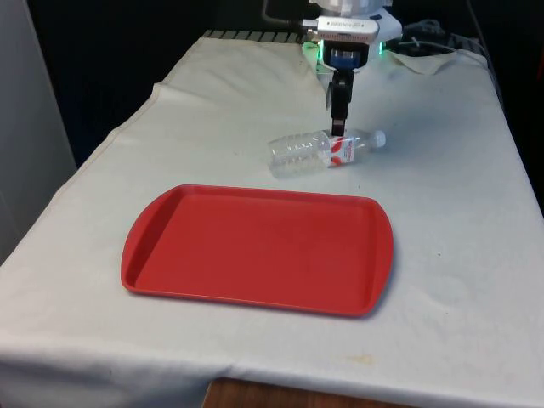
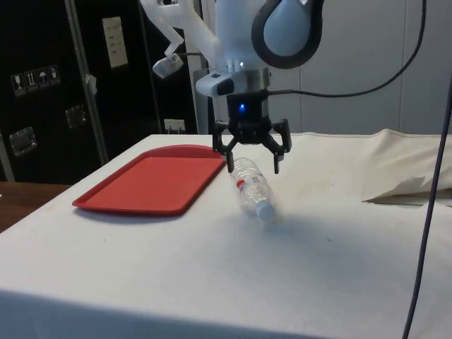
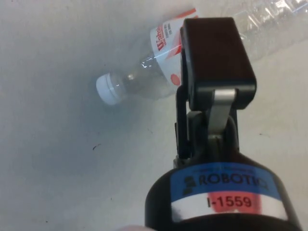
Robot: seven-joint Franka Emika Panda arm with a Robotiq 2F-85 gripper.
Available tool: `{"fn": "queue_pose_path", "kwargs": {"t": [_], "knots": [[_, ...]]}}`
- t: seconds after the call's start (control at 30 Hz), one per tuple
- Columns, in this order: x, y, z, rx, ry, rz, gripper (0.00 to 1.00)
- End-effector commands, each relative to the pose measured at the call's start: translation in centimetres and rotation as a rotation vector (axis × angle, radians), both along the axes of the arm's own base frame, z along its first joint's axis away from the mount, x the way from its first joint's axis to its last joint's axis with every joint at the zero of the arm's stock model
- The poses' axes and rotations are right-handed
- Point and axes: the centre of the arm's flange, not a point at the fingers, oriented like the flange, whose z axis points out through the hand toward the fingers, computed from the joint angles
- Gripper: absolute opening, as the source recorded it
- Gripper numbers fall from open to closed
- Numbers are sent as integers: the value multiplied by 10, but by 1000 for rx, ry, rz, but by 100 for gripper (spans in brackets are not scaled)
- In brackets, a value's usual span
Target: Place the bottle upright on the tray.
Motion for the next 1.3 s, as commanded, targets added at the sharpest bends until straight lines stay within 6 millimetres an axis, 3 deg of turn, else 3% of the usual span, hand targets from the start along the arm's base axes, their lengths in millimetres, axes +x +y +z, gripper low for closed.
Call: {"fn": "queue_pose_path", "kwargs": {"t": [0.0, 1.27], "knots": [[1, 2, 0, 5, -11, 13, 100], [1, 1, 0, -4, -19, 216, 100]]}}
